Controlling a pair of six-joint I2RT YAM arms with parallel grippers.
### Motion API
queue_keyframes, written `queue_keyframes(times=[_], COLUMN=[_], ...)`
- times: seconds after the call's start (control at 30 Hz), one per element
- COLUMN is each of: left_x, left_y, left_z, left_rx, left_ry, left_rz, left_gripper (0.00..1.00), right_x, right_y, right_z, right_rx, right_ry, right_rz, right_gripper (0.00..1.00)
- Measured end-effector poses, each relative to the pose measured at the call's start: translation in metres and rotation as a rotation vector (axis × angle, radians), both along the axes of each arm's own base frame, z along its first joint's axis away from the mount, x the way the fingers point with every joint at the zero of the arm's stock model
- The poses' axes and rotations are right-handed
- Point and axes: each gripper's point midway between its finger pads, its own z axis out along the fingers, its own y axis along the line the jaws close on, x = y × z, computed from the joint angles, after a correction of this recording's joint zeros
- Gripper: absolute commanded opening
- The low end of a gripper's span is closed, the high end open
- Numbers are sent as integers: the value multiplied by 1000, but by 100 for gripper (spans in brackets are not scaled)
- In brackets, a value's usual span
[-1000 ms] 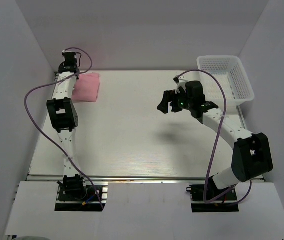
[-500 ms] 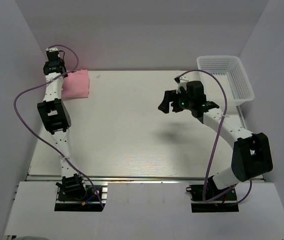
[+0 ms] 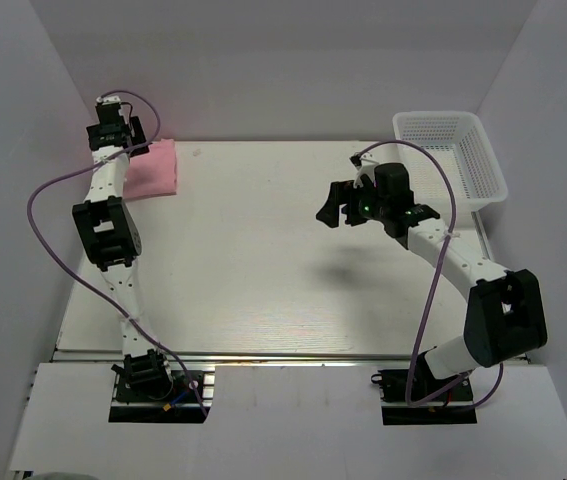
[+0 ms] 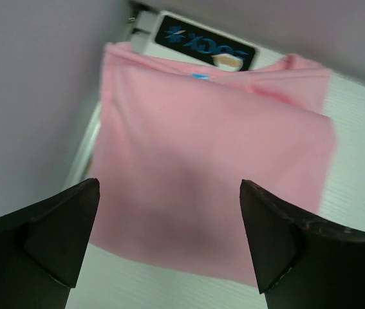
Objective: Fold and stack the t-shirts
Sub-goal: Put the neatly folded tshirt into the corner of the board with the left arm
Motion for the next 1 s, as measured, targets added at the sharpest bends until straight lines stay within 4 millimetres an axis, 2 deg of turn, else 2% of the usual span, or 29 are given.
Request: queue_keyframes(times=[0.1,0.23,0.33,0.43,0.5,0.57,0.63,0.73,0.83,0.93,1.0], left_x=[0,-27,-72,-142,-199,-241,-272,-302,-330,-355,-363], left_y=[-23,-76,-148,-233,-277,-295,-304,-317,-327,-326,-321], left_z=[9,19,22,20,19,22,23,17,-1,-17,-20], left_rx=[-66,-132,-166,-210,-245,-277,-304,-326,-321,-297,-280], left_ry=[-21,-1,22,28,34,3,-13,-6,37,81,86], left_rz=[-67,-130,-228,-364,-457,-501,-523,-538,-555,-554,-534], left_gripper=[100,100,100,100,100,100,100,100,100,100,100], right_x=[-9,-28,-42,-57,-68,-78,-91,-107,-119,-131,-136], right_y=[-1,-4,-8,-14,-18,-22,-27,-34,-39,-44,-46], right_z=[2,0,-2,-6,-10,-16,-28,-48,-60,-71,-76], right_rx=[21,52,66,75,77,87,85,76,82,91,100], right_ry=[-1,11,8,8,6,-15,-7,23,35,32,31], right_rz=[0,8,9,4,2,2,1,-6,-17,-25,-32], right_gripper=[90,90,90,90,90,90,90,90,90,90,90])
